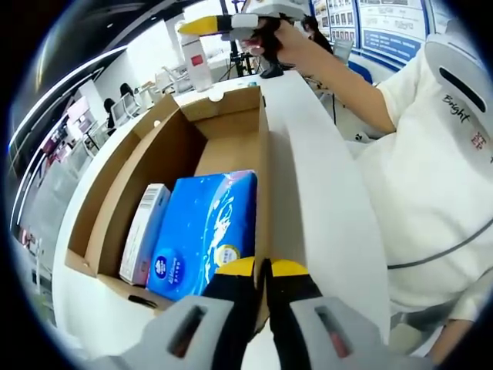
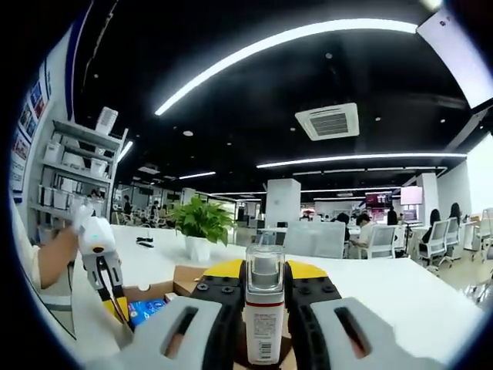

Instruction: Operate the shoe box by opening the lid, removing the specified soft item, and placing it in the target area until the item is outside and the box remains undamaged.

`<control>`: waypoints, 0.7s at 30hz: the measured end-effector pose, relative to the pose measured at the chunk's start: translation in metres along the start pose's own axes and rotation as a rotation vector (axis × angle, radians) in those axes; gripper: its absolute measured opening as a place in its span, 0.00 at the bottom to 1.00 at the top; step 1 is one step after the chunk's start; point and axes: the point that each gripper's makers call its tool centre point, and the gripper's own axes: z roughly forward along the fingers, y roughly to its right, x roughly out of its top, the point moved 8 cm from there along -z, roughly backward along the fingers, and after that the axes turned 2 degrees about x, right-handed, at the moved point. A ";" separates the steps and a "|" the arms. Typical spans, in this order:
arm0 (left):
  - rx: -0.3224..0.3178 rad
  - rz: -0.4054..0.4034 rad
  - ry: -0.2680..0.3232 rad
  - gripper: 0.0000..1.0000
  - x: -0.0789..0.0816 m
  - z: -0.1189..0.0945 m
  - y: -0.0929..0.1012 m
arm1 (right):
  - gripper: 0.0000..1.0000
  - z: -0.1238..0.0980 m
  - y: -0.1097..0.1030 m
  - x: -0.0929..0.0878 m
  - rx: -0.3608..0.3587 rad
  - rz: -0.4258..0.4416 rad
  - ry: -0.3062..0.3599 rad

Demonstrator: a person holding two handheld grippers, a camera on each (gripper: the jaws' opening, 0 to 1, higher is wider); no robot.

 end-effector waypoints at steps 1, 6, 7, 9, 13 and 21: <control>0.001 0.000 0.000 0.04 0.000 0.000 0.000 | 0.18 -0.002 0.001 0.001 -0.003 0.001 0.002; 0.002 -0.002 0.002 0.04 0.000 0.000 0.000 | 0.18 -0.011 0.011 0.004 -0.058 -0.032 0.019; 0.002 -0.003 0.002 0.04 0.000 0.000 0.000 | 0.18 -0.013 0.013 0.004 -0.065 -0.037 0.019; 0.002 -0.010 0.003 0.04 0.000 0.000 0.000 | 0.18 -0.017 0.018 0.002 -0.081 -0.031 0.014; 0.002 -0.009 0.003 0.04 0.000 0.000 0.000 | 0.18 -0.024 0.025 -0.001 -0.111 -0.057 0.009; 0.000 -0.017 0.005 0.04 0.000 0.000 -0.001 | 0.18 -0.038 0.034 0.003 -0.143 -0.039 0.030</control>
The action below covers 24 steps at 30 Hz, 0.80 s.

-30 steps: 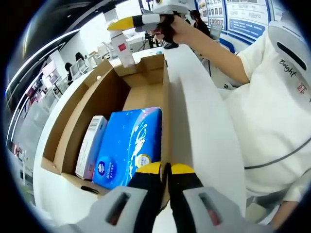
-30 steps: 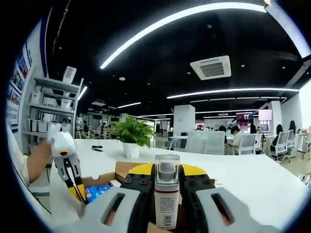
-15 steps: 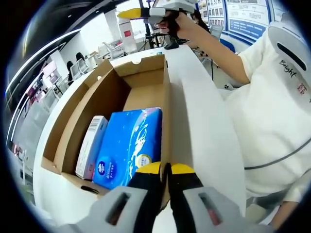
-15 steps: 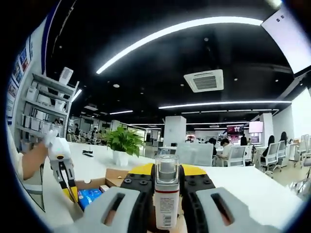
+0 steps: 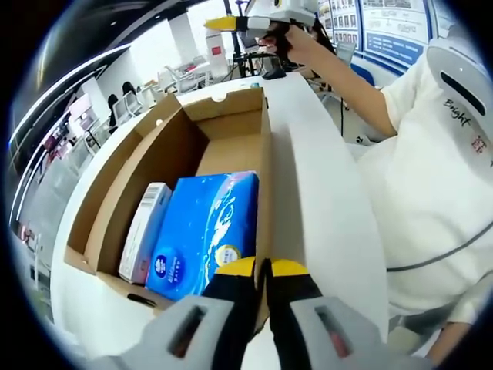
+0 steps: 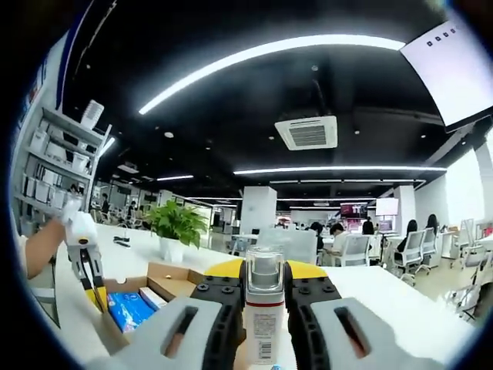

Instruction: Operate the shoe box by opening the lid, removing the specified soft item, and placing it in the target area until the item is outside and the box remains undamaged.

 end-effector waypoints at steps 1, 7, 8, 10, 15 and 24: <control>-0.001 0.000 0.000 0.04 0.000 0.000 0.000 | 0.18 -0.001 0.002 0.000 -0.014 -0.011 -0.002; -0.002 0.002 0.001 0.03 0.000 0.000 0.000 | 0.18 -0.007 0.016 0.002 -0.050 -0.047 0.014; -0.002 0.004 0.000 0.03 0.000 0.000 0.000 | 0.18 -0.009 0.023 0.002 -0.066 -0.073 0.024; -0.002 0.003 -0.001 0.03 0.000 0.000 0.000 | 0.18 -0.012 0.031 0.004 -0.070 -0.062 0.028; -0.003 0.003 0.000 0.03 0.000 0.000 0.000 | 0.18 -0.028 0.052 0.009 -0.120 -0.047 0.069; -0.003 0.004 -0.003 0.03 0.000 0.000 0.001 | 0.18 -0.042 0.068 0.000 -0.187 -0.069 0.045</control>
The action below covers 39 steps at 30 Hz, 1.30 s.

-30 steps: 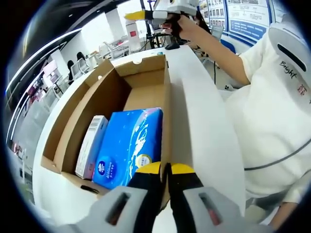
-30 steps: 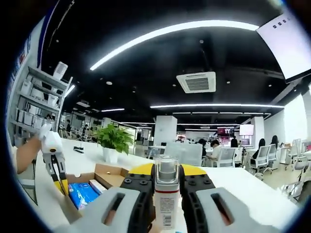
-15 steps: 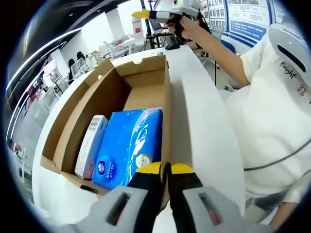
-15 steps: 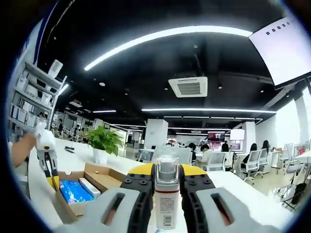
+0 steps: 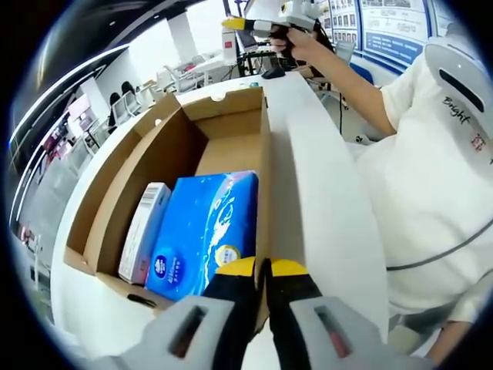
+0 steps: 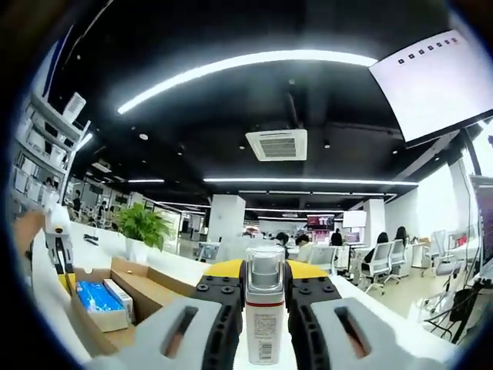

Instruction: Operate the shoe box by opening the lid, removing the specified soft item, and placing it in the target area until the item is outside and the box remains undamaged.

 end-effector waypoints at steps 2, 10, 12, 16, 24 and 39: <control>-0.001 -0.002 0.000 0.03 0.000 0.000 0.000 | 0.18 -0.003 0.005 -0.001 -0.013 -0.002 -0.005; -0.004 -0.003 -0.005 0.03 0.000 0.000 0.000 | 0.18 -0.023 0.025 -0.007 -0.072 -0.013 -0.029; -0.006 -0.004 -0.007 0.03 0.000 0.000 0.000 | 0.18 -0.026 0.027 -0.005 -0.075 -0.013 -0.016; -0.007 -0.006 -0.008 0.03 0.000 0.000 0.000 | 0.18 -0.032 0.031 -0.002 -0.086 -0.018 -0.006; -0.017 -0.027 -0.018 0.03 0.000 0.000 -0.001 | 0.18 -0.037 0.038 -0.007 -0.067 -0.035 0.011; -0.015 -0.028 -0.016 0.03 0.001 0.001 0.000 | 0.18 -0.046 0.064 -0.038 -0.114 0.045 0.032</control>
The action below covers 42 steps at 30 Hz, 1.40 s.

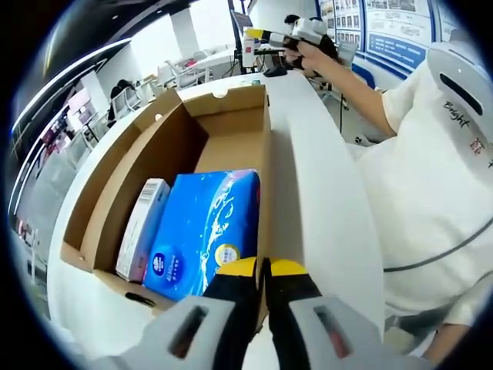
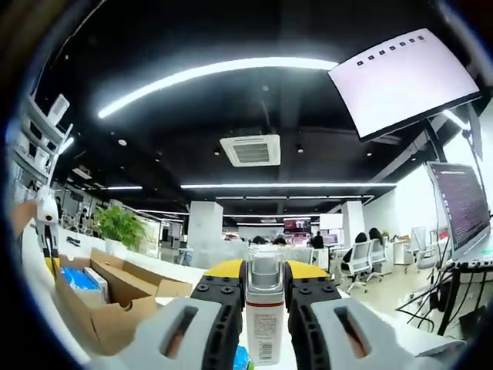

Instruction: Operate the shoe box by opening the lid, removing the specified soft item, and placing it in the target area until the item is outside and the box remains undamaged.

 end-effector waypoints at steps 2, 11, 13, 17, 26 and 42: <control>-0.001 -0.001 0.000 0.03 0.000 0.000 0.000 | 0.18 0.001 0.003 -0.012 -0.012 -0.025 -0.059; 0.004 0.002 0.005 0.03 0.000 0.000 0.000 | 0.18 0.005 -0.003 -0.037 -0.003 -0.003 -0.116; 0.005 0.001 0.006 0.03 0.000 0.000 0.000 | 0.18 0.005 -0.004 -0.040 -0.008 0.004 -0.120; 0.006 -0.001 0.007 0.03 0.000 0.000 -0.001 | 0.18 0.005 -0.001 -0.049 -0.011 0.008 -0.150; 0.007 0.000 0.007 0.03 0.000 0.000 -0.001 | 0.18 0.005 -0.003 -0.060 0.002 0.007 -0.189; 0.011 -0.001 0.008 0.03 0.000 0.000 0.000 | 0.18 0.001 0.002 -0.075 -0.023 0.008 -0.250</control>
